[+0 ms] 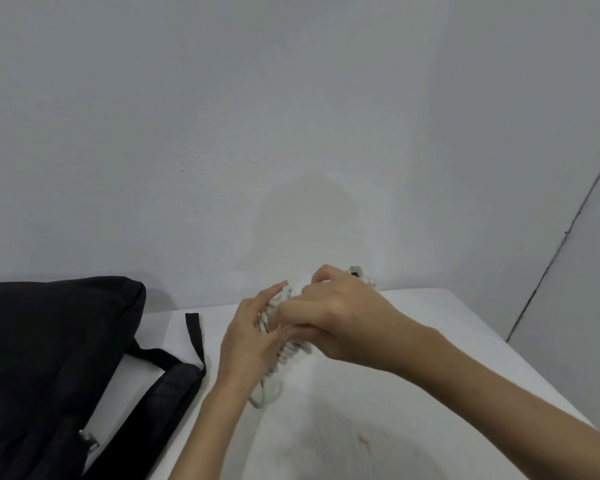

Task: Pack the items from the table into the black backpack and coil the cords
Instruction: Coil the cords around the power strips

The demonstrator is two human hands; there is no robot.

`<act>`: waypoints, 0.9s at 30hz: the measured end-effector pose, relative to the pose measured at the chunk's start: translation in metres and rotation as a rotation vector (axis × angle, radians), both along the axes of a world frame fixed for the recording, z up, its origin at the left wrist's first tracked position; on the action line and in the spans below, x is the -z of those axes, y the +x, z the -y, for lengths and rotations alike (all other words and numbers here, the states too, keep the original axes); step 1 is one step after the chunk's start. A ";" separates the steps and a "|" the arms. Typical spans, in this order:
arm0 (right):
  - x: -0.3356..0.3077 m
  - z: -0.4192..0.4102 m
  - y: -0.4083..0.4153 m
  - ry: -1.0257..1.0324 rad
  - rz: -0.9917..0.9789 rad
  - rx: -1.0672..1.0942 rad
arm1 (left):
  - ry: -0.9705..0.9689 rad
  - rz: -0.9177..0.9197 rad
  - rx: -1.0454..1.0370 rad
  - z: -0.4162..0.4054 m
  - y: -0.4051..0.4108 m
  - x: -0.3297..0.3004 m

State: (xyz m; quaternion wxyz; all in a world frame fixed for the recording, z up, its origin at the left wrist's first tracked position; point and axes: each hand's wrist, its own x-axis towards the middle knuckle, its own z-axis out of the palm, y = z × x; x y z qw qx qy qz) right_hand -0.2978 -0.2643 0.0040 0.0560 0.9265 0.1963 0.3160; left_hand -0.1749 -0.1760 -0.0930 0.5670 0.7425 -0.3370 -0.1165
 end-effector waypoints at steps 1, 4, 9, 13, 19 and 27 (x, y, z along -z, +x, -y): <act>-0.005 -0.001 0.002 0.050 -0.061 -0.026 | 0.002 -0.009 0.009 -0.001 -0.003 -0.004; -0.023 0.004 0.009 0.203 -0.158 0.017 | -0.193 -0.086 0.146 -0.002 -0.021 -0.010; -0.045 0.027 0.012 0.936 -0.264 0.007 | -0.411 -0.407 0.325 0.004 -0.045 -0.026; -0.021 0.053 0.016 1.311 -0.243 0.105 | -0.505 -0.494 0.335 0.002 -0.037 -0.030; 0.051 0.036 0.007 1.656 -0.043 0.135 | -0.551 -0.715 0.261 0.007 -0.028 -0.023; 0.077 -0.028 -0.010 1.889 0.058 0.190 | -0.396 -0.811 0.134 0.006 -0.038 -0.015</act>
